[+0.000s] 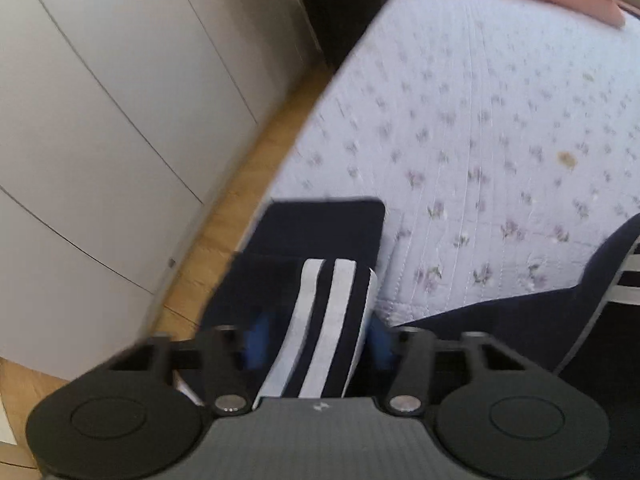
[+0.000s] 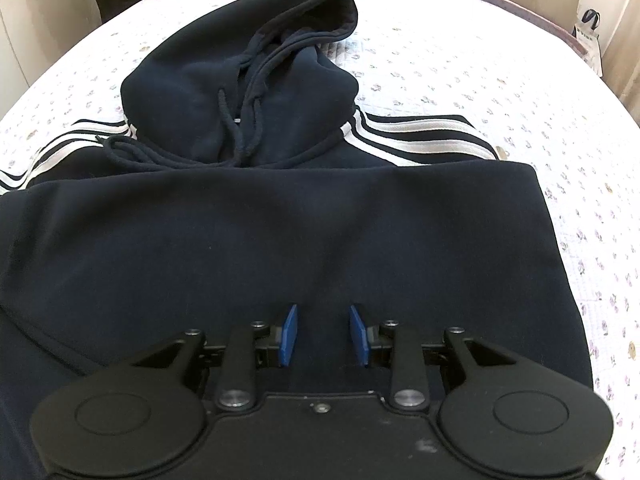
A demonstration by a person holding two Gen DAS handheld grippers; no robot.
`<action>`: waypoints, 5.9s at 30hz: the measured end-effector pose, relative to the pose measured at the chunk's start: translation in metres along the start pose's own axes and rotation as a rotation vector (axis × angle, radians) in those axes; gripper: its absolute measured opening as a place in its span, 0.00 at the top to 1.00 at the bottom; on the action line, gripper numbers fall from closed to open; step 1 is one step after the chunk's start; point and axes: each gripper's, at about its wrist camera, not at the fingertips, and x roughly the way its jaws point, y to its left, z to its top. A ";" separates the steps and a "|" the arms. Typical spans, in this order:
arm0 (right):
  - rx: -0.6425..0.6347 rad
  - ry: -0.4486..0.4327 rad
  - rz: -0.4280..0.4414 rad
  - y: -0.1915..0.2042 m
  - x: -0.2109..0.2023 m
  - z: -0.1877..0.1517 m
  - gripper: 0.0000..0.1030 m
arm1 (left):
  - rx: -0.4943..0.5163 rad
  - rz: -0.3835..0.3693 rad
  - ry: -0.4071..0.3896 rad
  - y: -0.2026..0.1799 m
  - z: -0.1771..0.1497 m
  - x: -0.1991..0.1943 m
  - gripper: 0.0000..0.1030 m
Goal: Fold large clothes
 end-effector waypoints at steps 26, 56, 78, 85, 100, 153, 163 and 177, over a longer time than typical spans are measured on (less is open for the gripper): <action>-0.069 -0.034 -0.075 0.017 0.003 0.000 0.63 | -0.926 -0.178 0.036 0.200 -0.073 0.052 0.49; -0.025 -0.230 0.033 0.014 -0.055 -0.010 0.63 | -0.247 -0.496 -0.532 -0.009 -0.048 -0.166 0.94; 0.146 -0.150 0.337 -0.076 -0.071 -0.024 0.25 | 0.038 -0.671 -0.258 -0.258 -0.129 -0.179 0.32; 0.295 -0.032 0.448 -0.067 -0.027 -0.018 0.24 | -0.118 -0.566 -0.222 -0.202 -0.112 -0.172 0.32; 0.100 -0.307 0.138 -0.105 -0.113 0.006 0.88 | -0.033 -0.517 -0.325 -0.226 -0.082 -0.193 0.41; 0.043 -0.175 0.017 -0.111 -0.064 0.021 0.79 | 0.070 -0.569 -0.283 -0.232 0.006 -0.158 0.65; 0.154 -0.323 0.183 -0.091 -0.015 0.151 0.74 | 0.151 -0.622 -0.236 -0.346 0.135 -0.118 0.62; 0.362 -0.163 0.389 -0.067 0.107 0.226 0.48 | 0.252 -0.636 -0.204 -0.429 0.159 -0.031 0.61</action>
